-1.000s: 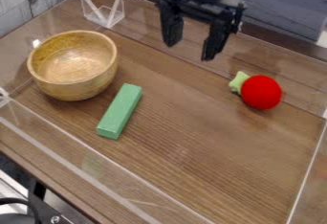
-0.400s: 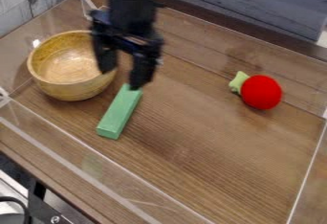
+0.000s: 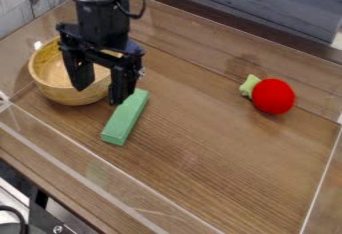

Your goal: Put the green block in the brown bowl

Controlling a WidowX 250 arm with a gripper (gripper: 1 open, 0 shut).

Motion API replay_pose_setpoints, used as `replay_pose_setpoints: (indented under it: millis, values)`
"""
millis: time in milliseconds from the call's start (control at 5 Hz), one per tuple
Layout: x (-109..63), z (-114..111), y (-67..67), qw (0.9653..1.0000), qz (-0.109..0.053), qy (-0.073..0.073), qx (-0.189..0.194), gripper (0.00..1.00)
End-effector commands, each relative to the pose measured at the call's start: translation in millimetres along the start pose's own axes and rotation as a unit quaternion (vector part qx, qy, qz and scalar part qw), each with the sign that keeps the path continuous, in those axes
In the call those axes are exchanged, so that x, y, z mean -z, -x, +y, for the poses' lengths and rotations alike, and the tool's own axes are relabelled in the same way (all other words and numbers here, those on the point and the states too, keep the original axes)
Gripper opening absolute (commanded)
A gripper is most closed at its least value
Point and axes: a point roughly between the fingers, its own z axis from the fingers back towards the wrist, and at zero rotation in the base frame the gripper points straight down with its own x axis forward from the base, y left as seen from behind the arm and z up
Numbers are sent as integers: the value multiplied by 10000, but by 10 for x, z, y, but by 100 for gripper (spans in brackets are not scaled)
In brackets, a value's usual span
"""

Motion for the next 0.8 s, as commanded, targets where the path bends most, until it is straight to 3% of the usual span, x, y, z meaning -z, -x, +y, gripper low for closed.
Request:
replay_pose_setpoints:
  millis: [0, 200, 400, 600]
  values:
    - [-4, 14, -36, 9991, -187, -35, -369, 100]
    - [194, 34, -67, 9985, -175, -25, -511, 100]
    - [432, 70, -115, 9976, -244, 18, -648, 0]
    - [544, -20, -103, 9986, -325, 38, -421, 0]
